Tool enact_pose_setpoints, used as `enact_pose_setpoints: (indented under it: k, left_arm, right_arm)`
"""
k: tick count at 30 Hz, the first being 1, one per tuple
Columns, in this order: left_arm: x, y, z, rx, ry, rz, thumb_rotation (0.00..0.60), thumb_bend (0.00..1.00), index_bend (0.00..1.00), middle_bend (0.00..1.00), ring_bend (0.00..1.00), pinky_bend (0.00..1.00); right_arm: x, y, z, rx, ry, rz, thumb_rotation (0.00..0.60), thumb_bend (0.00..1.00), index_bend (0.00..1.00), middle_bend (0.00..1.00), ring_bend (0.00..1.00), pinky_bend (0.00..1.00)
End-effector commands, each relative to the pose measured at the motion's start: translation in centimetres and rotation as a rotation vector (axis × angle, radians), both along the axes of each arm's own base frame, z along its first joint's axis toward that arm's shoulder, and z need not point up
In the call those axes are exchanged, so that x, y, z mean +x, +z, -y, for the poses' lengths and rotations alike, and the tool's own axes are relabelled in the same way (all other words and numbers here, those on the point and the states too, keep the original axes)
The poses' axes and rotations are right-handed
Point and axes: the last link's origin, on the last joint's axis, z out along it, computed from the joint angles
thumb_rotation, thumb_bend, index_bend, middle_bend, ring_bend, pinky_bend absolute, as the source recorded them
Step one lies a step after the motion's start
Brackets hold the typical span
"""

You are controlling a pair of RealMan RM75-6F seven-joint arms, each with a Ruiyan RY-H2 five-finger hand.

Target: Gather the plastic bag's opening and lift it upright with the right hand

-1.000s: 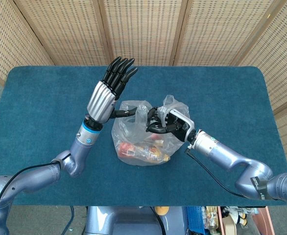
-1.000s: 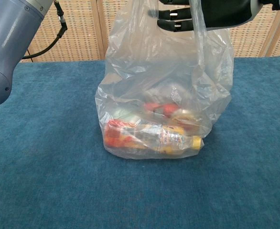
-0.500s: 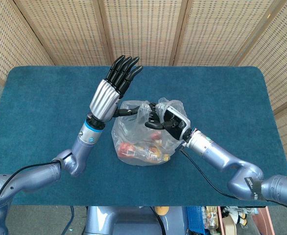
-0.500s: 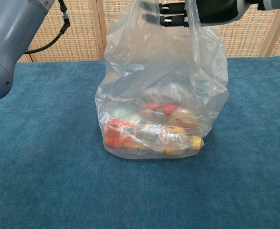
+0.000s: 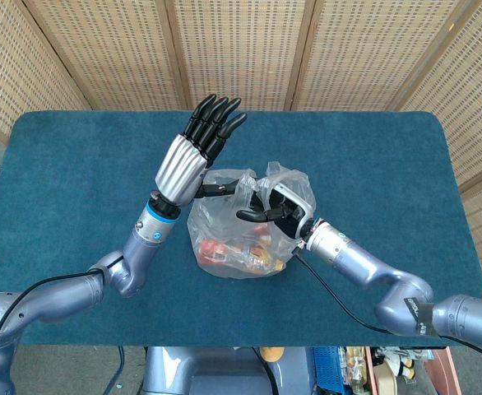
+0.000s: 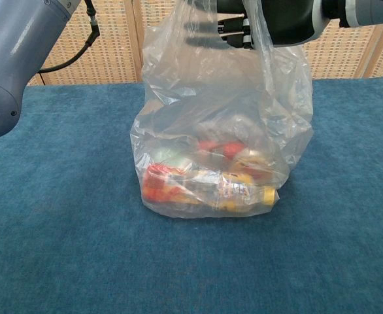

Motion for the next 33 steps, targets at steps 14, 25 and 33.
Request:
enact_pose_setpoints:
  k: [14,25,33]
  left_arm:
    - [-0.5,-0.7,-0.3,-0.007,0.014,-0.006,0.600,0.15,0.00,0.00,0.00,0.00]
    - [-0.6,-1.1,-0.7,-0.014,0.024,-0.003,0.600,0.15,0.00,0.00,0.00,0.00]
    - [-0.8,-1.3,-0.8,-0.017,0.030,0.002,0.600,0.15,0.00,0.00,0.00,0.00]
  right_arm:
    - [0.0,-0.5,0.3,0.018,-0.028,0.033,0.600,0.18,0.40,0.40,0.16,0.21]
    - [0.3,-0.8,0.2,0.056,-0.028,0.080,0.600,0.18,0.40,0.40,0.18,0.22]
    - [0.4,-0.8,0.1,0.073,-0.022,0.099,0.600,0.18,0.40,0.40,0.18,0.24]
